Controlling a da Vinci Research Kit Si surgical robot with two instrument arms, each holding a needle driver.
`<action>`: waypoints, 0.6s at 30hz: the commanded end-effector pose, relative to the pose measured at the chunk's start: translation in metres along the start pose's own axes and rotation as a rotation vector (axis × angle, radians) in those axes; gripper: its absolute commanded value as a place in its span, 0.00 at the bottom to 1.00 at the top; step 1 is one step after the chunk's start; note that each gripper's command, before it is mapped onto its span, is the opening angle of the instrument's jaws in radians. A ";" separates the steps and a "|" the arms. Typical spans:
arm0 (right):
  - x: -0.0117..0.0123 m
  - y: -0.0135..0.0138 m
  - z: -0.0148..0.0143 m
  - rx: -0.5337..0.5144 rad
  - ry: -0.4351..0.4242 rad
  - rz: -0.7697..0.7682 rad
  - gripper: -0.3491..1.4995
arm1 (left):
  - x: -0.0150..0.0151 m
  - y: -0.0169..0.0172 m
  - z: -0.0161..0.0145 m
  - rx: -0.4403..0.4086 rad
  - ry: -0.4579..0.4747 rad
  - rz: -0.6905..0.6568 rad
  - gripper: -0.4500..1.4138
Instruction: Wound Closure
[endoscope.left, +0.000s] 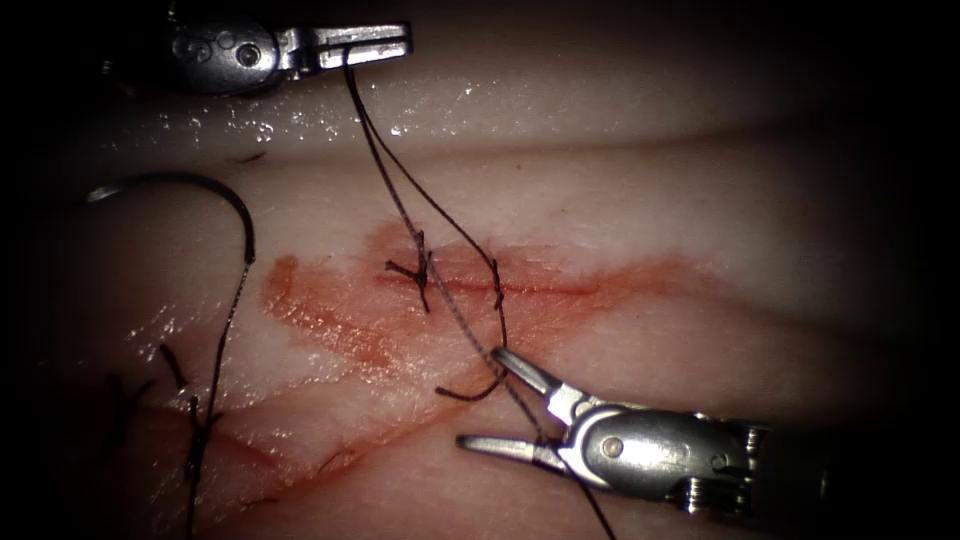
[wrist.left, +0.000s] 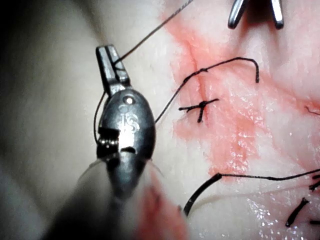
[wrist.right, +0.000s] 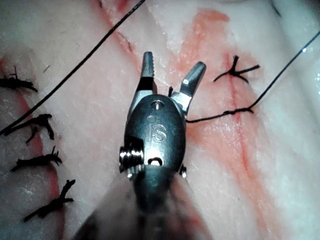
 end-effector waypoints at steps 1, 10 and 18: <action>0.0001 0.0005 0.0003 0.014 0.008 0.003 0.84 | 0.0002 0.0005 0.0002 -0.028 0.032 0.008 0.00; 0.0009 0.0049 0.0000 0.012 -0.002 0.031 0.00 | 0.0035 0.0046 -0.0019 -0.146 0.134 -0.028 0.00; -0.0001 0.0095 0.0049 0.005 0.021 0.106 0.00 | 0.0036 0.0096 -0.0002 -0.229 0.189 -0.107 0.00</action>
